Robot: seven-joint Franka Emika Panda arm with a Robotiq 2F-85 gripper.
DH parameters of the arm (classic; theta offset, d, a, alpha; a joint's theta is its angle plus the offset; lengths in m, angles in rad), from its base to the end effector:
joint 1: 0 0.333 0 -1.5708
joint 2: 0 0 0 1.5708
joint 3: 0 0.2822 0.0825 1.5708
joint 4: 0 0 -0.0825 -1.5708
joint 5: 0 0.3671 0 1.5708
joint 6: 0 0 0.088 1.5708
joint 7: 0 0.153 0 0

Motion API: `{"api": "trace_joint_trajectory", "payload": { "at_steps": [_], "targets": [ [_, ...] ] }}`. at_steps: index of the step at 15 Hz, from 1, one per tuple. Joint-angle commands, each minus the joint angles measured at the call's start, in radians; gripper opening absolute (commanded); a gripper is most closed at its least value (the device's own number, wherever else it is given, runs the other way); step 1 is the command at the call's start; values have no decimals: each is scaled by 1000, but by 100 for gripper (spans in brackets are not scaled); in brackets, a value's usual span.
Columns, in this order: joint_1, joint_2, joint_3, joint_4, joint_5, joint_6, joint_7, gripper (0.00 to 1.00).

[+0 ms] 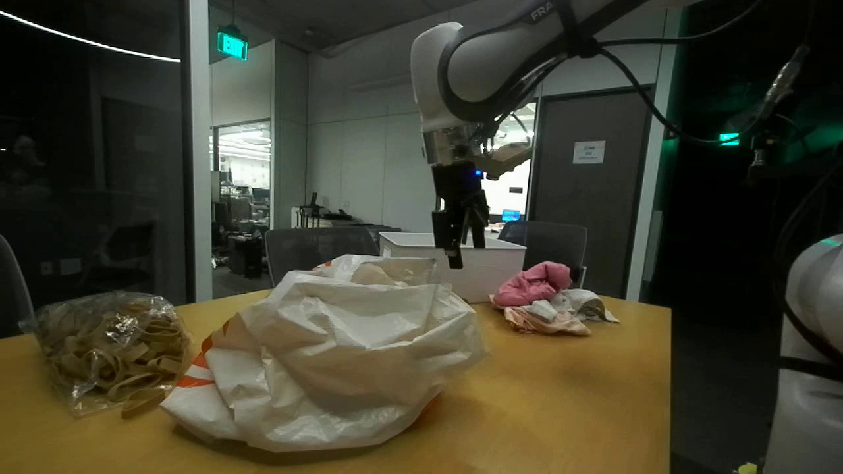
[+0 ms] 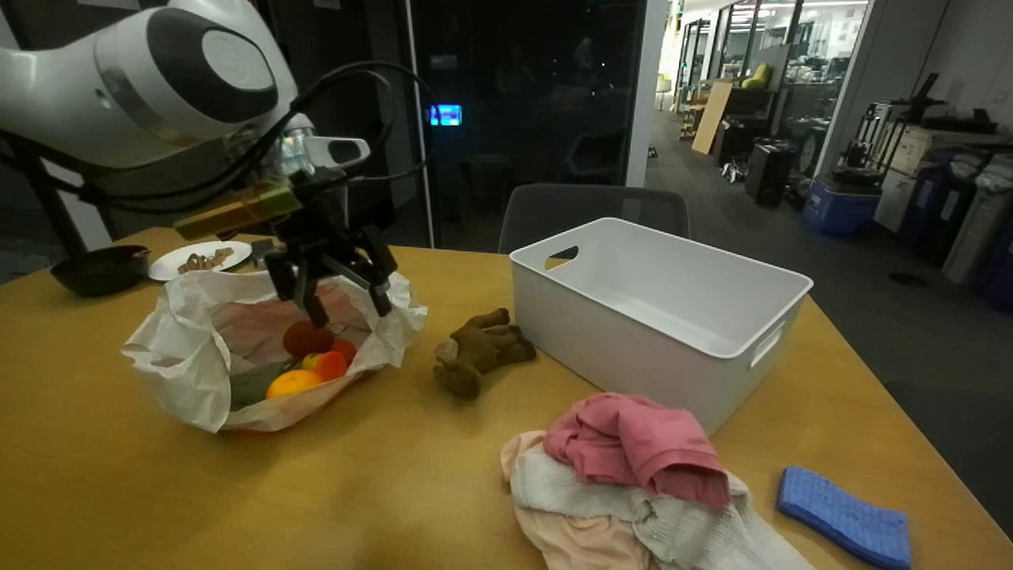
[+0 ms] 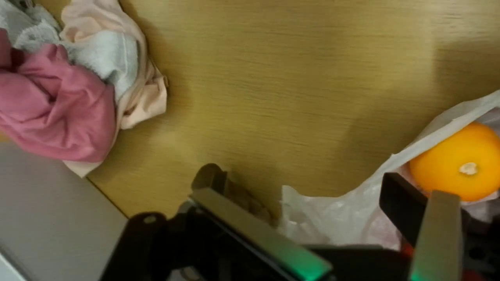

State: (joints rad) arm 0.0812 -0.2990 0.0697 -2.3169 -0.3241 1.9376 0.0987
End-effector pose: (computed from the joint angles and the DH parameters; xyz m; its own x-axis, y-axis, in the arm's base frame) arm 0.4406 0.0309 0.3887 0.9838 0.1655 -0.0694 0.1790 -0.9321 0.3148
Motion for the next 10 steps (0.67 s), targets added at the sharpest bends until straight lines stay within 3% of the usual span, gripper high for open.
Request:
{"api": "trace_joint_trajectory", "payload": {
  "at_steps": [1,5,10],
  "targets": [
    [-72,-10,-66,6,48,96,17,100],
    [-132,93,-112,38,66,267,38,100],
    [-149,277,-128,96,103,433,23,100]
  ]
}}
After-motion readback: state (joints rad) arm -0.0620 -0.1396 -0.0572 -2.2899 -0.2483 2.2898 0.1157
